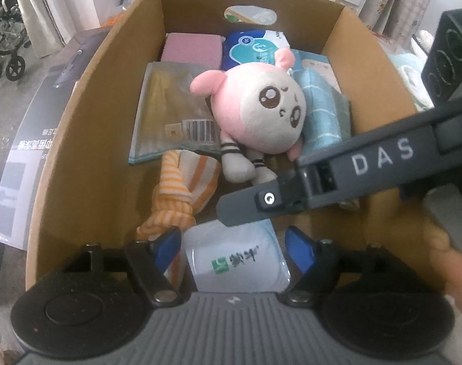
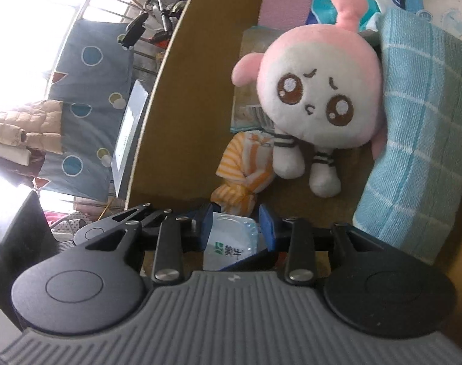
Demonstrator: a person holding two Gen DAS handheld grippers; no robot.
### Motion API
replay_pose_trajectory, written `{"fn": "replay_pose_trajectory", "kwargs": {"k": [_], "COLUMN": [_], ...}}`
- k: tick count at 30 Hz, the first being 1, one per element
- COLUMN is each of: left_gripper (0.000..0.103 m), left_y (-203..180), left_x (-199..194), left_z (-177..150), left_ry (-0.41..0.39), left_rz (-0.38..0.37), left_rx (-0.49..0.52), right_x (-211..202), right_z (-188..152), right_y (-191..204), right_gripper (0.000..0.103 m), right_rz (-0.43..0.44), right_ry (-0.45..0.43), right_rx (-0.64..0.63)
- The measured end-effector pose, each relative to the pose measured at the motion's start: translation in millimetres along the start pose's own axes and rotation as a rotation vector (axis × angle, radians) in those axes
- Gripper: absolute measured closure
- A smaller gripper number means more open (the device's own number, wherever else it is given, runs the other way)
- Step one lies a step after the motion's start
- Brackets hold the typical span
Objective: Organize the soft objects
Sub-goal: 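Lower the yogurt cup into the box and open the right tool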
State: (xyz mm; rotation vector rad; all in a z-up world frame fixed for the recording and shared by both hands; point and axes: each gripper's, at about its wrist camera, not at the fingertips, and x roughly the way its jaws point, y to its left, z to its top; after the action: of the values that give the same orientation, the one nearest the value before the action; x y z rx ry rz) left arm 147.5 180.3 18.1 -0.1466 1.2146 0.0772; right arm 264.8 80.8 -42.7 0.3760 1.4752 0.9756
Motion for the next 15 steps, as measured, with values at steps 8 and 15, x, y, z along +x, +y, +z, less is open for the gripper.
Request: {"fn": "replay_pose_trajectory", "kwargs": {"k": [8,15], "left_gripper": [0.021,0.010], "left_y": [-15.7,-62.1], "left_x": [-46.1,-103.4], "left_z": [-13.8,-51.7], "left_ry": [-0.193,-0.490], "left_rz": [0.068,0.051], "left_rx": [0.035,0.126], "right_x": [-56.5,-145.8], "right_z": [-10.3,-87.2], "right_y": [5.6,-31.4], "right_gripper": [0.061,0.045], "right_rz": [0.136,0.353], "right_ry": [-0.146,-0.422], "right_rx": [-0.008,0.006]}}
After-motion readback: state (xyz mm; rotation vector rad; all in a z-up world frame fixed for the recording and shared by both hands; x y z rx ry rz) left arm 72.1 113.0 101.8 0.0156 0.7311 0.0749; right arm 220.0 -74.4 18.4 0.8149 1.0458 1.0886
